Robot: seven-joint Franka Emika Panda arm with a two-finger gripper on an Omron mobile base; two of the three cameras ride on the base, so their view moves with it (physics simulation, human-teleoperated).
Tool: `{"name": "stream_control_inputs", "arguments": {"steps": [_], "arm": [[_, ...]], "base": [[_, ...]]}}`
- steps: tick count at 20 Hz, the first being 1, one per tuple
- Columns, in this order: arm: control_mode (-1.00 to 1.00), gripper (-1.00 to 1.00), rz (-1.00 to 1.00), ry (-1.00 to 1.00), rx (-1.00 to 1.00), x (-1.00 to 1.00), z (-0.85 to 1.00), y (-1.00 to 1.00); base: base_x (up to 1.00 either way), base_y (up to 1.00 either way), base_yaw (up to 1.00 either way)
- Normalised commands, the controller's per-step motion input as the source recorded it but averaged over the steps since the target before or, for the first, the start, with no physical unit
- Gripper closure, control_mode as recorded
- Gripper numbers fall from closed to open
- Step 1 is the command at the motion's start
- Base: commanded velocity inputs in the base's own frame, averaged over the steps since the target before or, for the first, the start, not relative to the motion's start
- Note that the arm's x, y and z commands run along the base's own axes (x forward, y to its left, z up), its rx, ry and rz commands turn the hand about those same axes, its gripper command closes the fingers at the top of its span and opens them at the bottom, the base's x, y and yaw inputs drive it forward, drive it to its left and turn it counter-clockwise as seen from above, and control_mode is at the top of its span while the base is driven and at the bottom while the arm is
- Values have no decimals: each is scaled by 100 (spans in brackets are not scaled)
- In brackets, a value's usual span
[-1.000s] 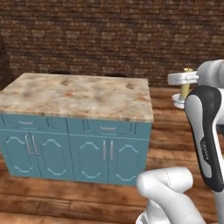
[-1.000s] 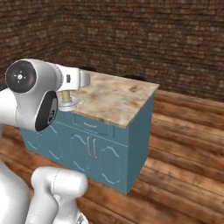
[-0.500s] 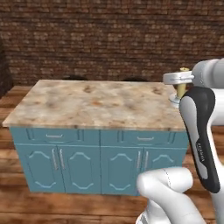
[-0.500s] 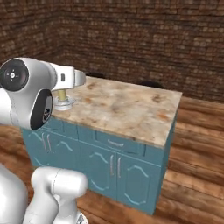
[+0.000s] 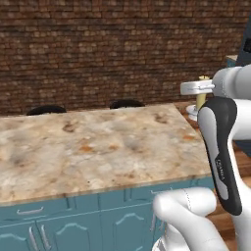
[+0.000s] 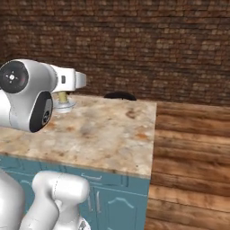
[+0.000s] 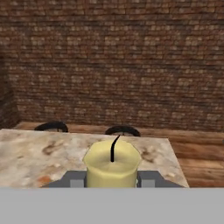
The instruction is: Get the candle and the liquor from the cabinet and move them to the dining counter.
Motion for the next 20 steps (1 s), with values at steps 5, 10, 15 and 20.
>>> {"name": "stream_control_inputs", "arguments": {"steps": [5,10,15,20], "arm": [[100,100,0,0,0,0,0,0],[100,100,0,0,0,0,0,0],[100,100,0,0,0,0,0,0],[-100,100,0,0,0,0,0,0]], "base": [[58,-2,-34],[0,23,-5],[0,1,0],[0,0,0]]}}
